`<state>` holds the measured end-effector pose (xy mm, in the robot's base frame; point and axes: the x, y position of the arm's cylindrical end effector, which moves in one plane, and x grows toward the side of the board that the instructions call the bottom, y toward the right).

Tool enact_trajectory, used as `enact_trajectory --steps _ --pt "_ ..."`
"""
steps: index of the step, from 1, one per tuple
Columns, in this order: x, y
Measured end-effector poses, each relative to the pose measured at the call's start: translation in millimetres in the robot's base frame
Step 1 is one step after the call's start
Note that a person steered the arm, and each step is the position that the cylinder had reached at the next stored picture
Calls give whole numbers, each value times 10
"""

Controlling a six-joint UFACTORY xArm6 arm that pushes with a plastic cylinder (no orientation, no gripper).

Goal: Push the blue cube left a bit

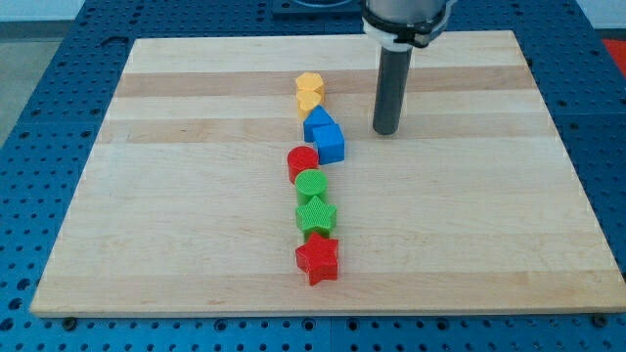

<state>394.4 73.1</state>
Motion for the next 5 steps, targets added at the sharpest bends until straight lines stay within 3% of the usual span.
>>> enact_trajectory --steps 5 --pt "208 -566"
